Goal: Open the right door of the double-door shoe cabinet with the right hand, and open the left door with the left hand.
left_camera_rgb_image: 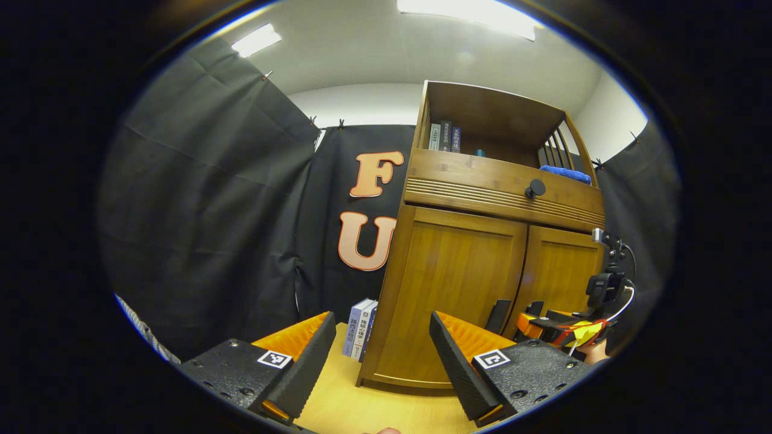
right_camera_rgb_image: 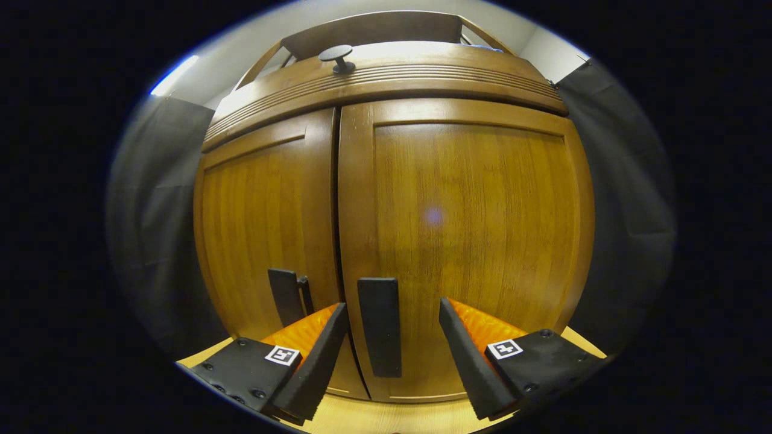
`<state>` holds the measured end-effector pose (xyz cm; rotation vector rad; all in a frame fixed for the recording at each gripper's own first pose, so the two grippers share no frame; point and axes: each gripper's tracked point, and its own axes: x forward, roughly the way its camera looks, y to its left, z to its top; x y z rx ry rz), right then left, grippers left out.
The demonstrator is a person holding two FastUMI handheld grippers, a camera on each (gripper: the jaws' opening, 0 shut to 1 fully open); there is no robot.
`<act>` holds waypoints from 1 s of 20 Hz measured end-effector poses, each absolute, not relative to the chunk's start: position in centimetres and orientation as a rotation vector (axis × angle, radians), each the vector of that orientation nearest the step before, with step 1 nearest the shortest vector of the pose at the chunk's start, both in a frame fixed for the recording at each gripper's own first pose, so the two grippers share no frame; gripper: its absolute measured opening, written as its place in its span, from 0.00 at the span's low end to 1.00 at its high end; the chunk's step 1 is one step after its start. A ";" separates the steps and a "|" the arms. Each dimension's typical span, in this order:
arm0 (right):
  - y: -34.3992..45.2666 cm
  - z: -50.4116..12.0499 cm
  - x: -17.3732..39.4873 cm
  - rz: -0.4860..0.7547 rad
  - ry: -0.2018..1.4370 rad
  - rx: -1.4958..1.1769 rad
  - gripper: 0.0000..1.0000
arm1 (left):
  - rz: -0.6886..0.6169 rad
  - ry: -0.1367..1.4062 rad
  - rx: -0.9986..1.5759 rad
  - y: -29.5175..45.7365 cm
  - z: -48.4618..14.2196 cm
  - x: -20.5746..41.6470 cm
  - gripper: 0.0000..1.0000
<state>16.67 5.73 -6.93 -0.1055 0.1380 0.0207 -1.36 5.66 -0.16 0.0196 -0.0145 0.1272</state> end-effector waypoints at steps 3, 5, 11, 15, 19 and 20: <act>4.9 -8.1 17.4 -0.009 0.145 -0.101 0.89 | 0.130 -0.020 0.031 6.0 0.0 -1.1 0.92; 4.4 -8.5 18.1 -0.028 0.152 -0.087 0.89 | 0.133 -0.017 0.044 6.3 0.1 -1.0 0.92; 4.5 -8.7 18.1 -0.026 0.113 -0.082 0.89 | 0.134 -0.026 0.067 6.6 0.6 -1.2 0.92; 5.0 -9.0 18.2 -0.009 0.137 -0.030 0.84 | 0.120 -0.028 0.071 6.3 0.9 -1.5 0.92; 6.3 -9.5 18.3 0.026 0.160 0.004 0.53 | 0.115 -0.038 0.074 6.2 1.1 -1.9 0.92; 6.4 -9.4 18.2 0.030 0.164 -0.003 0.46 | 0.117 -0.035 0.076 6.3 0.9 -2.0 0.92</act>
